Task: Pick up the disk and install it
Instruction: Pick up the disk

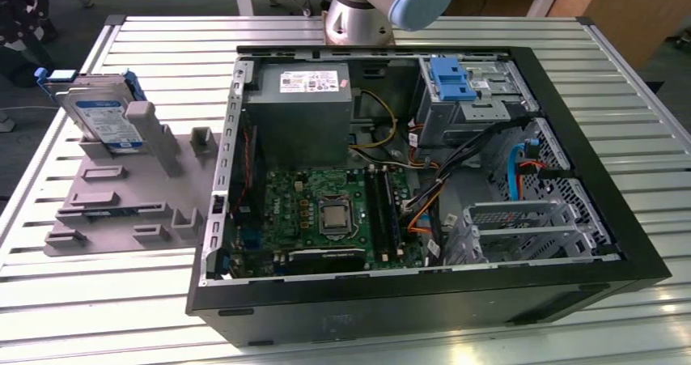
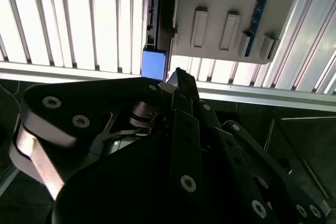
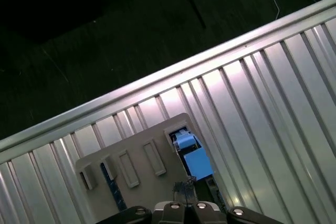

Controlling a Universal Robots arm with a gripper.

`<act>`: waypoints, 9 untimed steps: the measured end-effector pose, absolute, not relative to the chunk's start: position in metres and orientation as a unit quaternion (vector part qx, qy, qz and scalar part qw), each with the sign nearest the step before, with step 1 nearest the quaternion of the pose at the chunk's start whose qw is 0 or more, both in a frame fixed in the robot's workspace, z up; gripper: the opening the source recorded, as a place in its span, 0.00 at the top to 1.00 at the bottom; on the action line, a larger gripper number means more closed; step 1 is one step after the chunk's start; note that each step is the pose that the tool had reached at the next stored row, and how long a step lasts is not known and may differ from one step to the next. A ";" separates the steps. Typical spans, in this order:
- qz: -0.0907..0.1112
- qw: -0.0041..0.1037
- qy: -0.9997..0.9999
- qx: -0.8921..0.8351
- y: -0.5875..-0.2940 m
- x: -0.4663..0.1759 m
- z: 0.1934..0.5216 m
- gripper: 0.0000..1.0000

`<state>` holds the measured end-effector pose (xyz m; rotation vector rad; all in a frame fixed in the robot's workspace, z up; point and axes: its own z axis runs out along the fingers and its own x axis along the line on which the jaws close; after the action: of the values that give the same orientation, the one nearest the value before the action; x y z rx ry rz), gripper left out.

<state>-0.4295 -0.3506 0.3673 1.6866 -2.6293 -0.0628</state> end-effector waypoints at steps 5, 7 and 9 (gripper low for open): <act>-0.020 0.009 -0.841 0.540 -0.351 -0.430 0.367 0.89; -0.020 0.009 -0.841 0.540 -0.351 -0.430 0.367 0.89; -0.020 0.009 -0.841 0.540 -0.351 -0.430 0.367 0.89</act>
<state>-0.4295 -0.3505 0.3673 1.6873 -2.6288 -0.0628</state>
